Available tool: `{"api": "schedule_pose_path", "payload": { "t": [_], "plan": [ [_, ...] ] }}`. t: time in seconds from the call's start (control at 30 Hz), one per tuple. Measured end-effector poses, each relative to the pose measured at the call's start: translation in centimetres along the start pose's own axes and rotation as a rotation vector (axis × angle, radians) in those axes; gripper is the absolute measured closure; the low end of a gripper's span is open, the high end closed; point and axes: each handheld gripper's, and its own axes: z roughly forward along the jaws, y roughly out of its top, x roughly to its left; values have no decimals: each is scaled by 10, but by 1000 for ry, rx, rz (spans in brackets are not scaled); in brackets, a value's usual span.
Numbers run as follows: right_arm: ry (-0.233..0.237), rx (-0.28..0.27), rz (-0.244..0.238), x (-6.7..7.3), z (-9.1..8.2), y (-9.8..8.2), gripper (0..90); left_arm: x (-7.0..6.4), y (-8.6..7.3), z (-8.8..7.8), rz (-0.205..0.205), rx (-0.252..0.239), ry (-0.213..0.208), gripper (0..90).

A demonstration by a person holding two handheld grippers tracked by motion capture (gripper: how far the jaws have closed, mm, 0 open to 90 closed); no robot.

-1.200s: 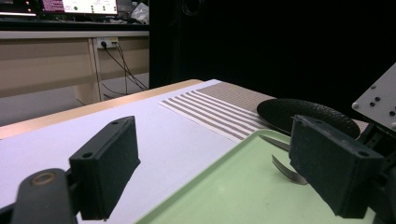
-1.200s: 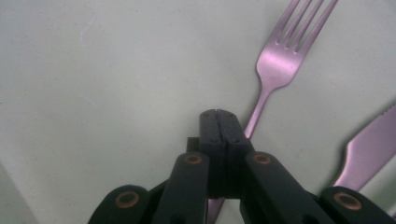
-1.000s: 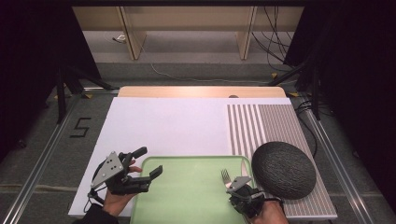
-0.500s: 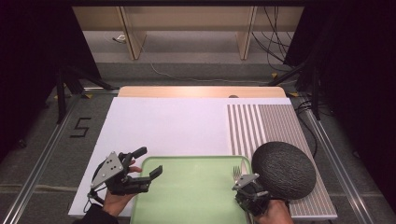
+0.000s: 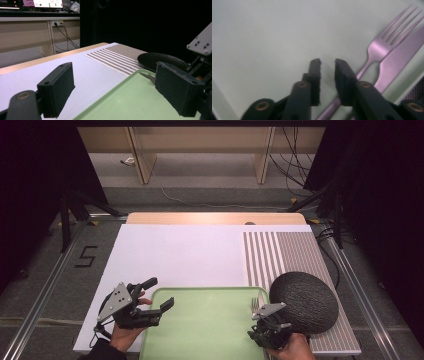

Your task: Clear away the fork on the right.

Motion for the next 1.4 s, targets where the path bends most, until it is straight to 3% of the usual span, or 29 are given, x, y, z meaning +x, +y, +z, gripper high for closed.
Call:
{"api": "schedule_pose_path", "payload": {
  "t": [0.07, 0.27, 0.47, 0.83, 1.2, 1.4],
  "plan": [
    [12, -44, 28, -2, -4, 2, 578, 0, 0, 0, 1, 0, 0, 154],
    [47, -120, 107, -7, -11, 2, 494, 0, 0, 0, 0, -1, 0, 154],
    [99, -230, 172, -14, -23, 2, 376, 0, 0, 0, 2, 0, 0, 154],
    [155, -374, 261, -24, -37, -2, 275, 0, 0, 0, 2, 1, -1, 154],
    [153, -448, 356, -43, -47, -14, 227, 1, 0, 2, -9, 0, 4, 154],
    [129, -507, 405, -55, -55, -22, 209, 1, 1, 4, -7, 5, 0, 154]
  ]
}}
